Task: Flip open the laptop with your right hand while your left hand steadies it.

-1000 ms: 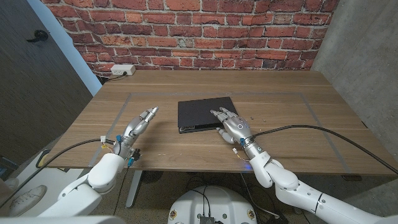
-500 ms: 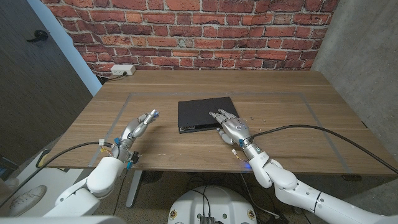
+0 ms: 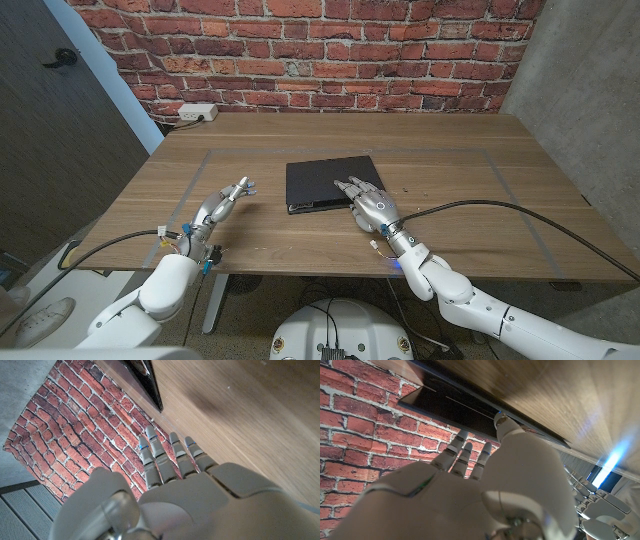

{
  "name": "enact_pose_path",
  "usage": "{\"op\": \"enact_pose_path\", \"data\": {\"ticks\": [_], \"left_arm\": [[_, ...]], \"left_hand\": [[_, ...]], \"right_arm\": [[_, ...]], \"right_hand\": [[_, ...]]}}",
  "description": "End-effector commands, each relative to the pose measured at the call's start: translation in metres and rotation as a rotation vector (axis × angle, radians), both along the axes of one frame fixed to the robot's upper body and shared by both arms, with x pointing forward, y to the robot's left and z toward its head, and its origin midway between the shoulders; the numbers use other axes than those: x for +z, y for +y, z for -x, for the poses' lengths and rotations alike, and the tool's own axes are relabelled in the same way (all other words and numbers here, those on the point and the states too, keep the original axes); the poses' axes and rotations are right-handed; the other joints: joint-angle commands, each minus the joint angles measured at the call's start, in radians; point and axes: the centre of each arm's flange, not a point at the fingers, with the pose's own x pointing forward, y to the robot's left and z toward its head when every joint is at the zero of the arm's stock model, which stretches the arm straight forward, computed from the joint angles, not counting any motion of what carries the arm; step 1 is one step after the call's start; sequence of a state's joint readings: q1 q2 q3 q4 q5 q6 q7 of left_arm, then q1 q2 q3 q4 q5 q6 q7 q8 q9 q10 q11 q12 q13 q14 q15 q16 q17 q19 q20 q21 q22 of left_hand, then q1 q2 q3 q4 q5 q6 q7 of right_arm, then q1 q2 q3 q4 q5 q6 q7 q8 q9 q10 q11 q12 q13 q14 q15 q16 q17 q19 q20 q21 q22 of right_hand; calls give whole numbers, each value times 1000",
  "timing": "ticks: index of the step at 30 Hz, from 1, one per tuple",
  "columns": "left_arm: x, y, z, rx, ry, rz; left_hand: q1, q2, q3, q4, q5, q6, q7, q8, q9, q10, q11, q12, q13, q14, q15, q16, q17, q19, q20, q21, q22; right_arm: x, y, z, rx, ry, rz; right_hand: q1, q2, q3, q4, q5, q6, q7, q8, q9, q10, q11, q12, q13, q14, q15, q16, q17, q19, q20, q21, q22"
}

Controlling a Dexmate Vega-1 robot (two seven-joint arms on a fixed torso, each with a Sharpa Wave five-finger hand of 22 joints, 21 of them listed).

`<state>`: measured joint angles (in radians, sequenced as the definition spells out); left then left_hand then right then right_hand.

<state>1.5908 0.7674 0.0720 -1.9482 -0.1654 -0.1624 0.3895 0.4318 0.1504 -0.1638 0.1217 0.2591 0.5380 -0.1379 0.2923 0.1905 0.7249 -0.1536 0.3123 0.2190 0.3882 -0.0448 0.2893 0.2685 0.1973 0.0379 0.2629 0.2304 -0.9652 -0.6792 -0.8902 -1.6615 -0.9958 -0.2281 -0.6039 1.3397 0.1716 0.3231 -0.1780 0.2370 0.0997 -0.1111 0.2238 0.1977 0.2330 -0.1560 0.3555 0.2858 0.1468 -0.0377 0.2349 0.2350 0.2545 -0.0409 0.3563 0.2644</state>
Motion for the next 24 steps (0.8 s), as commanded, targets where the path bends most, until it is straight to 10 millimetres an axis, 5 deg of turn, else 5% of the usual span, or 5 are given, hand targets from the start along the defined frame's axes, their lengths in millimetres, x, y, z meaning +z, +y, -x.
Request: {"op": "enact_pose_path", "data": {"ticks": [1, 9, 18, 24], "left_arm": [[-2, 1, 0, 0, 3, -4], [-2, 0, -1, -9, 11, -9], [0, -1, -5, -30, 27, 11], [0, -1, -5, -31, 30, -1]], "left_hand": [[7, -5, -4, 9, -1, 54, 17, 18, 2, 87, -2, 12, -4, 37, -125, 23, 8, 3, 6, 11, 2], [6, -5, -5, 10, -3, 21, 23, -1, 2, 39, 10, -20, -7, 21, -116, 12, 12, -1, 12, 13, 2], [1, 1, -5, 15, -5, -7, 33, -17, 3, 26, 15, -34, 2, 41, -111, 28, 21, 9, 10, 21, 5], [-1, 0, -6, 17, -7, -18, 33, -24, 4, 16, 17, -40, 5, 17, -104, 21, 25, -7, 18, 17, 5]], "right_arm": [[2, 0, -4, -12, -31, -3], [4, 1, -6, -4, -34, -24], [6, 2, -7, 18, -47, -42], [7, 2, -7, 32, -49, -59]], "right_hand": [[25, 5, 16, 3, 11, 6, -5, 6, 3, 18, -5, 10, 4, 19, -163, 8, 10, 1, -170, 13, 7], [47, 6, 26, 10, 22, 29, -10, 12, 2, 52, -19, 28, 8, 56, -174, 25, 23, 12, -168, 32, 15], [23, 4, 6, 41, 19, 68, -20, 19, 2, 118, -31, 66, 16, 115, -191, 61, 55, 40, -168, 69, 27], [14, 29, 17, 66, 20, 102, -32, 22, 4, 154, -41, 92, 26, 158, -194, 86, 83, 42, -168, 96, 42]]}}
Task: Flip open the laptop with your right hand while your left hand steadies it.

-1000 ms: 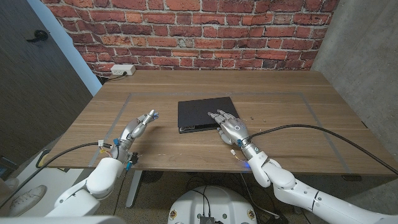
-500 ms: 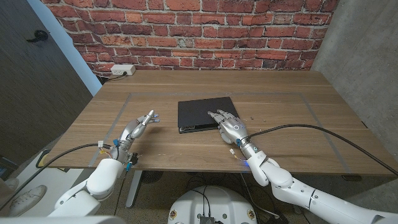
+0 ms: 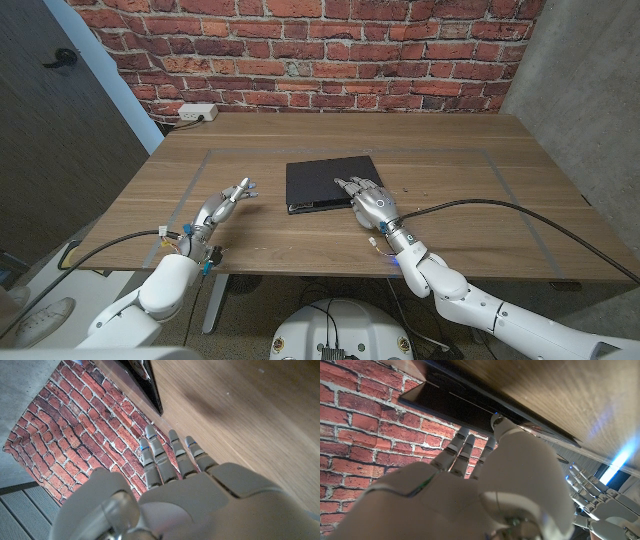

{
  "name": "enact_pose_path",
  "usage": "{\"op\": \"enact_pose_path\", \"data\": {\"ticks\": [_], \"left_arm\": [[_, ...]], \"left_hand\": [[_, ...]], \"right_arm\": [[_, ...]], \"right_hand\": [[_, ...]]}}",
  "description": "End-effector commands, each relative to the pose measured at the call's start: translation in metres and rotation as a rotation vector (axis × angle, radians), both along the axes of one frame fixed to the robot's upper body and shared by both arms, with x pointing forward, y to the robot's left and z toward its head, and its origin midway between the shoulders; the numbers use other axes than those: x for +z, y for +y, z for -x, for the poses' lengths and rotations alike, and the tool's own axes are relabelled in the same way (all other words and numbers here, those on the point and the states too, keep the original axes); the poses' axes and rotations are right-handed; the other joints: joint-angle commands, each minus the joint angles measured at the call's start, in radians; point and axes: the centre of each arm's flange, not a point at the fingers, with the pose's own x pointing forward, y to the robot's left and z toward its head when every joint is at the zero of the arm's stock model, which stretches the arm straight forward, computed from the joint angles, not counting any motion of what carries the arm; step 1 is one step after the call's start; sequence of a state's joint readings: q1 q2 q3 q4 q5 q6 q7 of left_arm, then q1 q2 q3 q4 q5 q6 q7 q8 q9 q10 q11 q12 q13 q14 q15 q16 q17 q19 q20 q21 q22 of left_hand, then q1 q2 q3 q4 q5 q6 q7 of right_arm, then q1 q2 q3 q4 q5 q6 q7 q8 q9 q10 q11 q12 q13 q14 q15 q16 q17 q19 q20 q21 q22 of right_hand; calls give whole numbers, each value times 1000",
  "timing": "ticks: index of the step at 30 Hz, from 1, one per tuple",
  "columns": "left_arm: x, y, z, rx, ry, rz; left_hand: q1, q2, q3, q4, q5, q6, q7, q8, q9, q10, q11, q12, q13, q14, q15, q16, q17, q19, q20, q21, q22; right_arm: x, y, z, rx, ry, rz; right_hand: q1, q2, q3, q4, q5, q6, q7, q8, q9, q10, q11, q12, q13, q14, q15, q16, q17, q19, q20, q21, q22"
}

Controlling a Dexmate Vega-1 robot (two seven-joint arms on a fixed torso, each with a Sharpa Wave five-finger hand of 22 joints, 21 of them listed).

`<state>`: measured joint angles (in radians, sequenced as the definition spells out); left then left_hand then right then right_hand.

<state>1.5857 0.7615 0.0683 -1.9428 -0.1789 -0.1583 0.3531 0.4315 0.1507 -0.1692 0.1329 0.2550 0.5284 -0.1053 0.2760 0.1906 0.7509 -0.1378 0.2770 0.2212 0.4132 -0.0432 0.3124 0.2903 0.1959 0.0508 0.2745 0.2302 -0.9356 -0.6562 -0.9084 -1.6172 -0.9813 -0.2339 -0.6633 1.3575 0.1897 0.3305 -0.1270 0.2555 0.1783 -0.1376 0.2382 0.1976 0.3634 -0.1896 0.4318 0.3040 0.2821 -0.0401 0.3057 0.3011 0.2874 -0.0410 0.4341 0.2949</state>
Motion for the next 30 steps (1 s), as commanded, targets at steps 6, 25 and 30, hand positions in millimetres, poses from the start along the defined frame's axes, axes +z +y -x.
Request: {"op": "enact_pose_path", "data": {"ticks": [6, 25, 30], "left_arm": [[2, 0, -5, -22, 27, -32], [4, 1, -7, -51, 32, -121], [8, -1, -6, -33, -9, -195]], "left_hand": [[-10, -5, -7, 8, -8, -10, 2, -14, 5, -80, 5, -36, 11, -48, -96, -14, 12, -21, 15, 3, 6], [-25, -14, -20, 9, -21, 32, 13, -11, 7, -197, 12, -76, 11, -130, -90, -60, 16, -46, 11, -2, 0], [-45, -20, -34, 13, -25, 92, 42, 5, 8, -204, 25, -69, 3, -128, -103, -75, 3, -39, -31, -2, -9]], "right_arm": [[5, 1, 1, 43, -28, -45], [15, -6, 4, 43, -35, -118], [18, -7, 5, 44, -34, -131]], "right_hand": [[0, 15, 26, 24, 4, 48, -13, 10, 6, 42, -7, 32, 16, 42, -194, 23, 30, 13, -168, 40, 24], [-3, 14, 57, 56, 1, 90, -20, 10, 9, 75, -7, 62, 36, 75, -196, 34, 52, 14, -166, 90, 54], [-4, 13, 57, 57, 0, 93, -19, 10, 9, 77, -8, 64, 37, 77, -197, 34, 53, 15, -166, 95, 56]]}}
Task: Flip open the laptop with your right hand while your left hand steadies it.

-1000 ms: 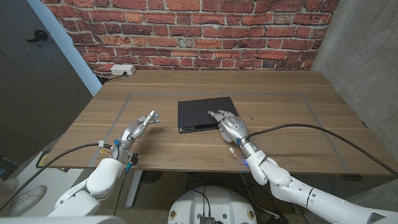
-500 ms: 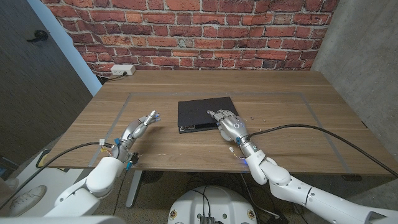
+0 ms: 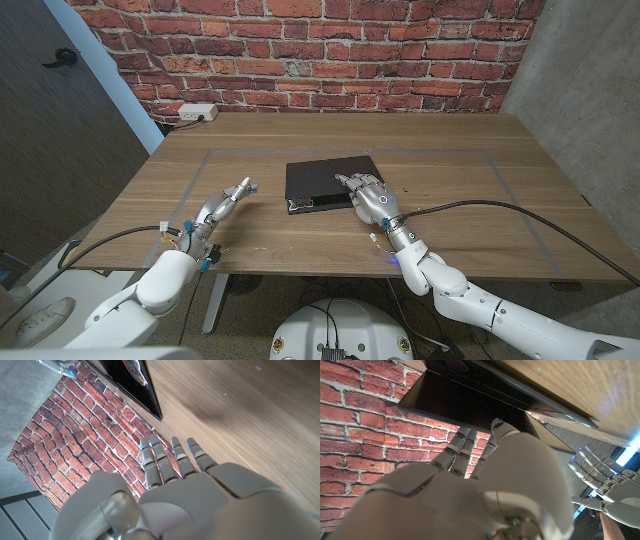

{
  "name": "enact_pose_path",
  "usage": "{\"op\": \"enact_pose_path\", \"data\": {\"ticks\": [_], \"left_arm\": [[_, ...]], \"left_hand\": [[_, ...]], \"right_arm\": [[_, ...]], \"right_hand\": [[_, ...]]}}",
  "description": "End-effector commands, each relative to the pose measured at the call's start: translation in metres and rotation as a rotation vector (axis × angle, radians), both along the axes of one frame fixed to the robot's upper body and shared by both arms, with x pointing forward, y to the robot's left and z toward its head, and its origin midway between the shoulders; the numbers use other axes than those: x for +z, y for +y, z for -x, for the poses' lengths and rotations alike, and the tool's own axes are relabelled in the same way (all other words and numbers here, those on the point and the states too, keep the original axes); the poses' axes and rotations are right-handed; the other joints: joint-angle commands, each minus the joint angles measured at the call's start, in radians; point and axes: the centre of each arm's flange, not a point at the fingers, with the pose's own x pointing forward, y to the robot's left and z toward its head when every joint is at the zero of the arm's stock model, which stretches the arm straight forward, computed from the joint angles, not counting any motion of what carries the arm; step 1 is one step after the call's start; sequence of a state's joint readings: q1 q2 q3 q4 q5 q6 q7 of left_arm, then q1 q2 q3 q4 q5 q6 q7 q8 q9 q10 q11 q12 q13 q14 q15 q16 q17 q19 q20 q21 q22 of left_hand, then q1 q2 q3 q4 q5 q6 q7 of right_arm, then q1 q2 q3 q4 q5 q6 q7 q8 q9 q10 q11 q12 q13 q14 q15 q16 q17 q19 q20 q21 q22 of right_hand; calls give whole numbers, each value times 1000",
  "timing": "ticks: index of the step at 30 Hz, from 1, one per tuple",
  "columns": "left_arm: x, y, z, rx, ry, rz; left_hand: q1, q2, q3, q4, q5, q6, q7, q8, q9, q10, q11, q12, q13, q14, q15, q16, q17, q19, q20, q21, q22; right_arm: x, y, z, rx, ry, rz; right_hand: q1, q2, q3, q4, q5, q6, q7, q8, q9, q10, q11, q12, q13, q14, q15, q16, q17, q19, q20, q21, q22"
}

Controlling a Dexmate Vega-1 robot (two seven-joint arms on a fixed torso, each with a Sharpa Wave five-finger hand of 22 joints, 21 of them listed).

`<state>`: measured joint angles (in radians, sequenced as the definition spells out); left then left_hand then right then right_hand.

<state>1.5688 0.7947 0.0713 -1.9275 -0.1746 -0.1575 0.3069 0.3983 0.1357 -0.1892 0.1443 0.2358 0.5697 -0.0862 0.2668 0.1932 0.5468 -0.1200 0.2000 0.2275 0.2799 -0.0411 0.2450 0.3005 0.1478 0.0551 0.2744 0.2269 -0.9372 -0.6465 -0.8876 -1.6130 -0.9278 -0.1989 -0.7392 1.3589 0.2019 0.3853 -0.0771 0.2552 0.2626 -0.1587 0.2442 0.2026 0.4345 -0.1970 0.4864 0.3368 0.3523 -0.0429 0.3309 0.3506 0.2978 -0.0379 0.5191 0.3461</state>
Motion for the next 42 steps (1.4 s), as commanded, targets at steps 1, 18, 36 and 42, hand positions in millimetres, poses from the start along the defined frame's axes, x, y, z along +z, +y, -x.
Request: {"op": "enact_pose_path", "data": {"ticks": [1, 18, 36, 42], "left_arm": [[6, -3, 0, -8, -34, -145], [19, -28, -1, -34, -85, -597], [18, -42, -4, -69, -79, -684], [18, -43, -9, -97, -74, -681]], "left_hand": [[-14, -7, -16, 2, -6, 57, 25, 14, 5, 1, 9, 10, -4, 13, -116, -9, -12, 17, -51, -1, -8], [-54, -15, -52, 5, -3, -41, 6, -57, 3, -209, 30, -21, -25, -106, -102, -71, -91, -34, -92, -56, -43], [-123, -37, -95, 16, 6, -64, 6, -61, 4, -203, 17, 9, -29, -109, -107, -51, -105, -49, -91, -67, -45], [-127, -37, -97, 16, 8, -67, 3, -62, 4, -208, 17, 7, -29, -109, -108, -51, -106, -48, -92, -67, -46]], "right_arm": [[8, -4, 2, 2, 3, -52], [8, -10, 1, -12, 16, -68], [6, -14, 0, -26, 21, -81], [6, -14, 0, -29, 24, -76]], "right_hand": [[-6, 0, 2, 8, 0, 10, 2, 4, 4, 6, 0, 10, 5, 7, -194, 9, 4, 5, -169, 11, 5], [-17, -7, -4, 14, -7, 19, 3, 3, 5, 6, 0, 12, 9, 5, -194, 7, 6, 6, -168, 25, 12], [-25, -11, -10, 17, -14, 17, 4, -1, 6, -2, 0, 11, 13, 2, -193, 4, 8, 2, -168, 36, 17], [-27, -11, -11, 18, -15, 17, 4, -1, 6, -3, 0, 11, 14, 2, -193, 4, 9, 1, -168, 38, 18]]}}
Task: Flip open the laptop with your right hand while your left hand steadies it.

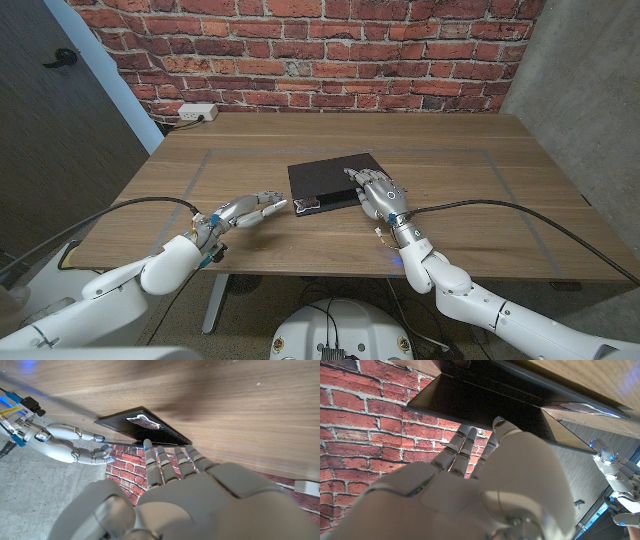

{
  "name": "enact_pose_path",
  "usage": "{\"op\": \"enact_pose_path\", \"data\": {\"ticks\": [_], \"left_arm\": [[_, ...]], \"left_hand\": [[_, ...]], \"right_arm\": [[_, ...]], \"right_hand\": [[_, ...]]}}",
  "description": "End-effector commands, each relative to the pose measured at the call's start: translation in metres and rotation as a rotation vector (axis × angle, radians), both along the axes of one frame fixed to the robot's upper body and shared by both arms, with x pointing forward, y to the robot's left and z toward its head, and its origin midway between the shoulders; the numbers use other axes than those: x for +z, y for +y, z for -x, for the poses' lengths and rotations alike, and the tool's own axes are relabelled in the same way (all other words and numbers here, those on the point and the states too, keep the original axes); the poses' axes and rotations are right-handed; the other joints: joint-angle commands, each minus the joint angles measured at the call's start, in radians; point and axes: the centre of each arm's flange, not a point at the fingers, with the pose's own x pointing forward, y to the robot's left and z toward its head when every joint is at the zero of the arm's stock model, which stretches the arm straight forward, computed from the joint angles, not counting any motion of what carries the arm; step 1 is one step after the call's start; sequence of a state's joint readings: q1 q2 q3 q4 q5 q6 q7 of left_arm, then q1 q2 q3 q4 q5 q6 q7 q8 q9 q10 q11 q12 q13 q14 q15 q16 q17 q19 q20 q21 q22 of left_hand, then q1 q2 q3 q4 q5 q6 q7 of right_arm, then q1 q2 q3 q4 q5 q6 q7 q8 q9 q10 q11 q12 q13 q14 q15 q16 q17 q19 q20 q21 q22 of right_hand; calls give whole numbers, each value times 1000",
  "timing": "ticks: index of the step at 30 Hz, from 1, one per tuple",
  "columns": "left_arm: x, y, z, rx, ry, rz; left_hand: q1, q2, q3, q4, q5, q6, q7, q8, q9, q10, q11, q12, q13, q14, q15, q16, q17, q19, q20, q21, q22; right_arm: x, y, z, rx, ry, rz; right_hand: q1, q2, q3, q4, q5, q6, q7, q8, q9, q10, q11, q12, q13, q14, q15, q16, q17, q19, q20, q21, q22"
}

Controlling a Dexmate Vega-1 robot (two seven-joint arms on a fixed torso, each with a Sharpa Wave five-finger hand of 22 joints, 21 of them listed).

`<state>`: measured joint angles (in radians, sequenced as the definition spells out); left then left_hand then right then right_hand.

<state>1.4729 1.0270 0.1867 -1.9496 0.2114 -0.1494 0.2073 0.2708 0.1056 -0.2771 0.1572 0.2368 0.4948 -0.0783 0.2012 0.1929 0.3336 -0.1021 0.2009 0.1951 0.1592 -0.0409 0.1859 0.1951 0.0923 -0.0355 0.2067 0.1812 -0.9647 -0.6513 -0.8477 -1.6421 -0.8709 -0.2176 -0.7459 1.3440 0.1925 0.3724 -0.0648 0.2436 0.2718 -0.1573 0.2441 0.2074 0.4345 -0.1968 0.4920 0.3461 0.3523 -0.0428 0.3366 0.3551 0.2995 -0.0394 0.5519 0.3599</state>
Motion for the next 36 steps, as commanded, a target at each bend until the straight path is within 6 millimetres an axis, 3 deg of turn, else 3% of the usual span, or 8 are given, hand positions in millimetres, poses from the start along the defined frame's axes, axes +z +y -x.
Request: {"op": "enact_pose_path", "data": {"ticks": [1, 33, 36], "left_arm": [[0, -6, -6, -32, 22, -44], [-2, -22, -16, -68, 44, -105], [-1, -23, -16, -67, 32, -113]], "left_hand": [[0, -6, -9, 3, 7, 7, -5, 3, 4, 5, 0, 6, 3, 12, -108, 8, -1, 8, -1, 1, 0], [-13, -1, -17, -2, 16, -21, -13, -3, 4, -9, 0, 3, 2, -18, -106, -1, -7, -13, -4, -10, -2], [-19, 1, -20, -3, 19, 5, -19, 9, 4, 27, -17, 16, 2, -18, -106, 0, -8, -16, -4, -10, -3]], "right_arm": [[-1, -1, -1, -7, 7, -1], [-1, -5, 2, -12, 12, -2], [-1, -4, 3, -11, 11, -4]], "right_hand": [[-12, -1, 2, 5, -4, 8, 2, -1, 1, -3, 0, 5, 4, 2, -193, -2, 4, -1, -167, 5, 5], [-18, -3, -2, 7, -8, 8, 5, -3, 1, -4, -1, 5, 7, 1, -194, -3, 6, -5, -167, 12, 8], [-19, -3, -3, 7, -9, 9, 6, -4, 1, -4, -1, 5, 7, 1, -194, -3, 6, -5, -167, 14, 9]]}}
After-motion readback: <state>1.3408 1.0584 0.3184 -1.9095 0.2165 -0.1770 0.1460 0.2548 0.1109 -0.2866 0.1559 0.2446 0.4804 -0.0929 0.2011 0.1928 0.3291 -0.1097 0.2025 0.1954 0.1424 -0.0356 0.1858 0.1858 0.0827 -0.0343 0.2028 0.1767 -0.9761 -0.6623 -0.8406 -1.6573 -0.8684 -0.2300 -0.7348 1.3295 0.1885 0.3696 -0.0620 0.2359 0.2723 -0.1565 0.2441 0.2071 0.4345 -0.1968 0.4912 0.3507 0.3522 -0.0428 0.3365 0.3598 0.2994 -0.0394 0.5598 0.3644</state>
